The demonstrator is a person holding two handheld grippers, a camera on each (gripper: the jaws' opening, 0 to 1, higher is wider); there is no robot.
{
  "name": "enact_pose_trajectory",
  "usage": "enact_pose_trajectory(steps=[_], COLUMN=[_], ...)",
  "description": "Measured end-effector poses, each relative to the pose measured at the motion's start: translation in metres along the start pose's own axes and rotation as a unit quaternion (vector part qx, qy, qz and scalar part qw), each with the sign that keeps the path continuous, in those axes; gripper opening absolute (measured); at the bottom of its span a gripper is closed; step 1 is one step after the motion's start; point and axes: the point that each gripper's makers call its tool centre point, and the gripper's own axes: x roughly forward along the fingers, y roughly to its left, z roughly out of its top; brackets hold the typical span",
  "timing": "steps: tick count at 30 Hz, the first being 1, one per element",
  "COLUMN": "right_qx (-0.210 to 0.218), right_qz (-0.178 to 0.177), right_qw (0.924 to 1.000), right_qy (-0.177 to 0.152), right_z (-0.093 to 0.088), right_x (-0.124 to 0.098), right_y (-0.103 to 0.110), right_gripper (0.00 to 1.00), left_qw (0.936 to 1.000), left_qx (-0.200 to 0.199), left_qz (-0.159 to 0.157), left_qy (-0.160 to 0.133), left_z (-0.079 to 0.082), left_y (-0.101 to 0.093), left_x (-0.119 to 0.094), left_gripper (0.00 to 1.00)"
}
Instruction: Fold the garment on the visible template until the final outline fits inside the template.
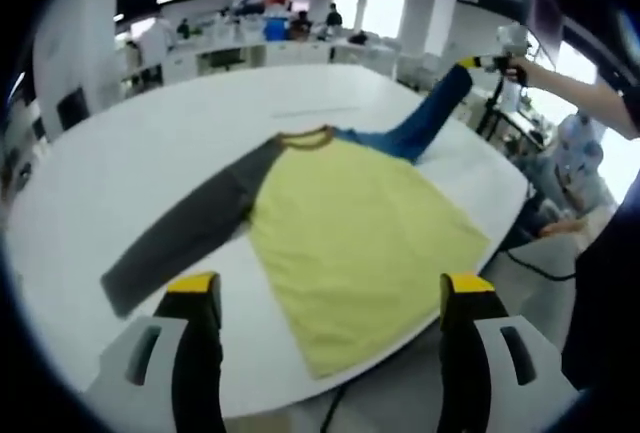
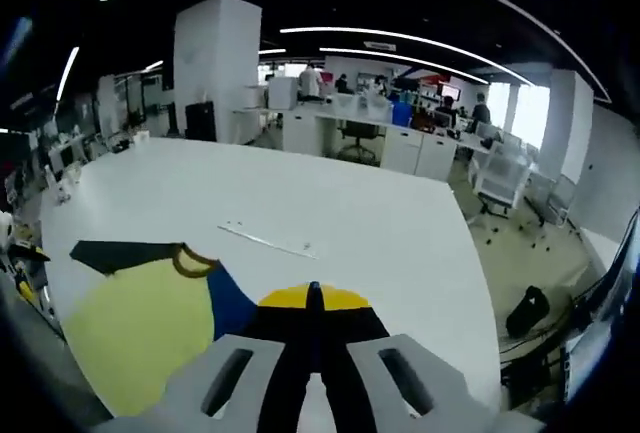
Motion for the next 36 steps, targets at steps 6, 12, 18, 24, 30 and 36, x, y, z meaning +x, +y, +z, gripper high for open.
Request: enact_pose_trajectory(steps=[6,12,18,24,30,36], right_qx=[-0.005,-0.010,0.009,-0.047,-0.072,-0.032], right_qz=[0.035,0.066,0.097,0.114,0.105,0.130], right_qw=[0.9990,0.9970,0.9946,0.9923,0.9915,0.9904], right_qy=[-0.026,-0.040,-0.037,-0.006,0.023,0.034], right_z=[0.038,0.068,0.083,0.078,0.060,0.051], right_x=[0.000,0.001,0.010,0.029,0.057,0.072], right_y=[0.044,0.086,0.130,0.191,0.228,0.254], right_gripper=[0.01,0.01,0.01,0.01,0.01,0.01], left_qw=[1.0000,0.9998,0.9997,0.9997,0.9996,0.9996], left_qx=[-0.001,-0.005,-0.005,-0.005,-0.004,-0.010], left_qz=[0.003,0.007,0.008,-0.002,-0.010,-0.003], left_qy=[-0.009,-0.018,-0.023,-0.025,-0.026,-0.027], left_z=[-0.006,-0.006,-0.006,-0.005,-0.005,-0.009], left_y=[0.007,0.014,0.017,0.012,0.010,0.019], left_x=[-0.012,-0.022,-0.024,-0.019,-0.014,-0.018], left_gripper=[0.86,0.86,0.86,0.85,0.85,0.85])
